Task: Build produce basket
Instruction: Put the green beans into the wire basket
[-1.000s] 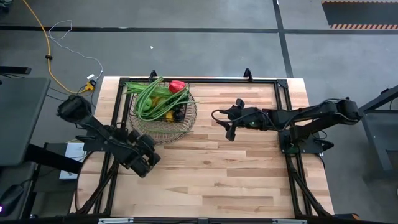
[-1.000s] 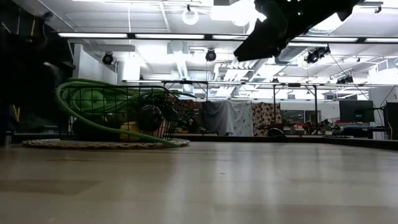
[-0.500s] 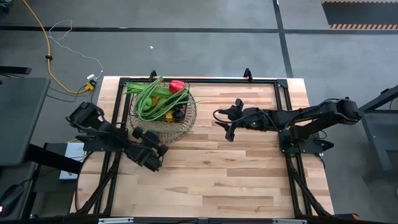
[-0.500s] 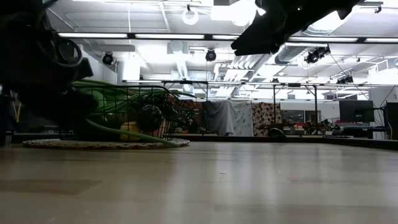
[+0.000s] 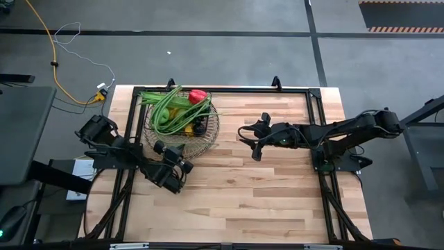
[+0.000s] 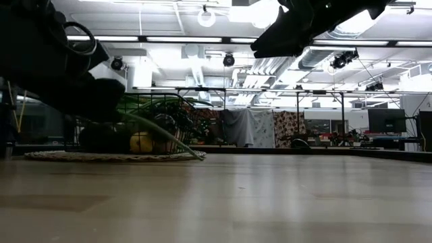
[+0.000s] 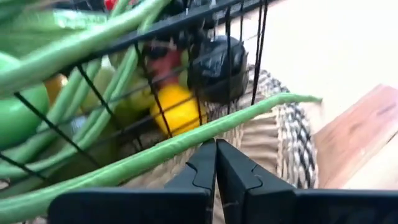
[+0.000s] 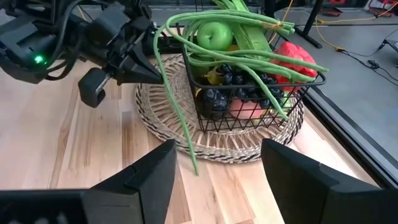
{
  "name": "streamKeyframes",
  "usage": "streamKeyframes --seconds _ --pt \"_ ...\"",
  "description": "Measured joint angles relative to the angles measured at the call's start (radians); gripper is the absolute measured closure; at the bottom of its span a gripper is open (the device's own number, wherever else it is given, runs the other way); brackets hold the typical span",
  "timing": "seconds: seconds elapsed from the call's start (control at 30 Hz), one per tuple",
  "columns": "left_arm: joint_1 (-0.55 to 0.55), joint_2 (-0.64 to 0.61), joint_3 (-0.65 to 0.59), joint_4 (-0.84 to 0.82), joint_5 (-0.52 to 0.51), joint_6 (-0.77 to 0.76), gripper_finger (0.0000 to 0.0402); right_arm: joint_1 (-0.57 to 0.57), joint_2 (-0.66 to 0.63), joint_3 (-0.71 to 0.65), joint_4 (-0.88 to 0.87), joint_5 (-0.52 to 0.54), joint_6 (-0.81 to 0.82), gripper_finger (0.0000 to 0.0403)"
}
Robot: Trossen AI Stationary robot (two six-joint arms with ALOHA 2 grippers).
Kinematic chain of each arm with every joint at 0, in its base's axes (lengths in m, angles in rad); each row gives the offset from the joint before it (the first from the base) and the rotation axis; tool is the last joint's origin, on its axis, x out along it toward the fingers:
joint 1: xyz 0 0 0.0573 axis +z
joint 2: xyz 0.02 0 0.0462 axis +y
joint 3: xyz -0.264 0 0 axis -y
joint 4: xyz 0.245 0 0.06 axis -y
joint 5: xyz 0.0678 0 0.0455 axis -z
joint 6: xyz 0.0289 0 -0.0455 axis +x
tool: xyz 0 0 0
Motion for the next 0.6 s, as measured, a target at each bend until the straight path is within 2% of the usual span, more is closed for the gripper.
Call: streamKeyframes --seconds 0.6 --pt "-0.013 0.0 0.031 -0.014 -0.134 0.053 0.0401 0.0 0.0 0.0 -0.002 0.0 -0.004 0.0176"
